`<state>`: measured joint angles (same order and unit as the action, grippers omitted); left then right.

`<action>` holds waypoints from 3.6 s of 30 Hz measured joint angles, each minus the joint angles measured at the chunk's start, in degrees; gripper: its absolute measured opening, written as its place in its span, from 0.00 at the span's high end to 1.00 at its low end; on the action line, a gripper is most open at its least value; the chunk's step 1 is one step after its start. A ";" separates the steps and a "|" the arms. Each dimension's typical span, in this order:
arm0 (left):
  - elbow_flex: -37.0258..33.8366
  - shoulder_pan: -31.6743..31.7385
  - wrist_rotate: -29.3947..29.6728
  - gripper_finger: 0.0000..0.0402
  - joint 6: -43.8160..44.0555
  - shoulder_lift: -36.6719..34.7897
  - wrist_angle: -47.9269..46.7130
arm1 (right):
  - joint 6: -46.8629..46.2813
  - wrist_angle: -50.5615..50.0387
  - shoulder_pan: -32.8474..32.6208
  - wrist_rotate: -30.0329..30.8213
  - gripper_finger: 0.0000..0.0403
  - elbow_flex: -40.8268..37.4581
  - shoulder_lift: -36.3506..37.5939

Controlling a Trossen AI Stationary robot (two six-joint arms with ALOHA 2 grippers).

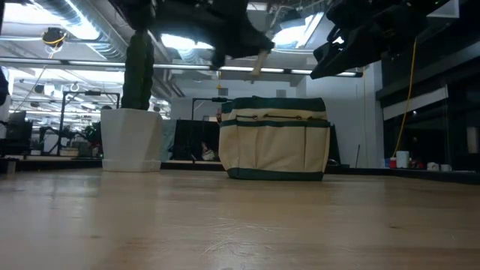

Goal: Pick & Place Garden tools in Gardening bag
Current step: Put the hand rake into the gardening bag, then put the spray bottle into the gardening bag

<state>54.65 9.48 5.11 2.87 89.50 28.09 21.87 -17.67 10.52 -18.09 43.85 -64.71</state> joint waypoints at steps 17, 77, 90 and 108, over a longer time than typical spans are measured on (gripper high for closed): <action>0.04 1.00 -3.19 0.84 -5.79 4.71 11.80 | 0.00 0.06 0.00 0.00 0.50 0.00 0.00; 1.33 -0.05 4.56 0.73 -6.68 4.95 -11.47 | 0.00 0.26 0.00 0.00 0.50 0.00 0.01; 3.72 -0.87 5.50 0.62 -3.91 4.95 -12.13 | 0.00 0.24 0.02 0.00 0.50 0.01 0.02; 16.82 -15.55 16.54 0.47 13.35 -5.46 -51.90 | 0.00 0.28 0.00 0.00 0.50 0.01 0.02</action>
<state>71.48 -6.07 21.65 16.22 84.04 -23.81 21.87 -17.39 10.52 -18.09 43.86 -64.69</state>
